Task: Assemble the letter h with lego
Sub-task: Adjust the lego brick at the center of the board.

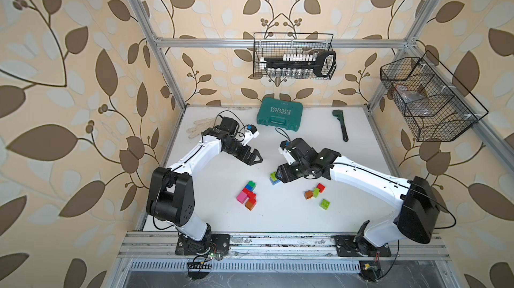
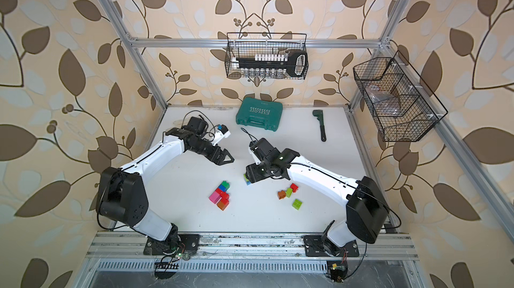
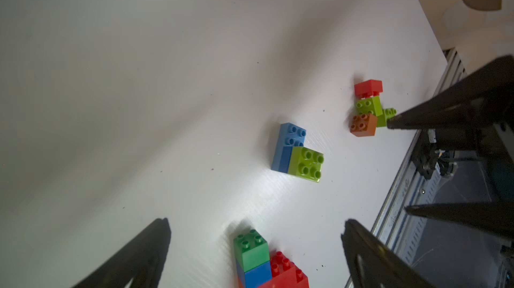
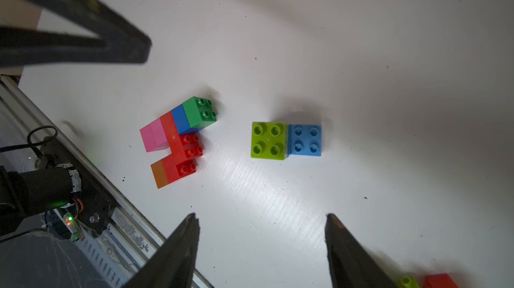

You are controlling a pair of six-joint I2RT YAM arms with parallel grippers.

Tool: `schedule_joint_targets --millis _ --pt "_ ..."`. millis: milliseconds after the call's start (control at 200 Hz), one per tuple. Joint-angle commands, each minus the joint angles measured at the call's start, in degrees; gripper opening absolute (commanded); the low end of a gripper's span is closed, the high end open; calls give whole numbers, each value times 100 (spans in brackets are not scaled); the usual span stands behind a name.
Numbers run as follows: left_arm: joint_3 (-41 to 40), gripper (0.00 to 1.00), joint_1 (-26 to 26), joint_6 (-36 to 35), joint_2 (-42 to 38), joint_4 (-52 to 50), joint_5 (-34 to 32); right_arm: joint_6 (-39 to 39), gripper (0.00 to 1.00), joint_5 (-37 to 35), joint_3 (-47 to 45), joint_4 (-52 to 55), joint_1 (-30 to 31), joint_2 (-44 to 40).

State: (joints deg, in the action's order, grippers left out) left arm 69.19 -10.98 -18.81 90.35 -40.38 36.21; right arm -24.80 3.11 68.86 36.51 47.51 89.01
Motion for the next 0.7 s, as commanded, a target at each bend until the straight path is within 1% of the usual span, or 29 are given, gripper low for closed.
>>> schedule_joint_targets --millis 0,70,155,290,355,535,605,695 --pt "-48 99 657 299 -94 15 622 -25 68 -591 539 664 289 561" --pt "-138 99 1061 521 -70 255 530 7 70 -903 838 846 414 952" --pt "-315 99 1243 535 -183 499 94 22 69 -951 1067 925 452 1287" --pt "-677 99 1386 440 -393 846 -282 43 61 -857 1467 1051 449 1733" --pt "-774 99 1477 495 -399 950 -290 26 57 -906 1610 1131 451 1899" --pt "-854 99 1733 503 -378 955 -95 -70 52 -1085 1846 1288 414 2145" --pt "-824 99 1789 518 -366 914 -29 -99 51 -1014 1857 1277 389 2204" --pt "-834 99 1824 517 -381 900 35 -117 44 -839 1901 1271 336 2312"
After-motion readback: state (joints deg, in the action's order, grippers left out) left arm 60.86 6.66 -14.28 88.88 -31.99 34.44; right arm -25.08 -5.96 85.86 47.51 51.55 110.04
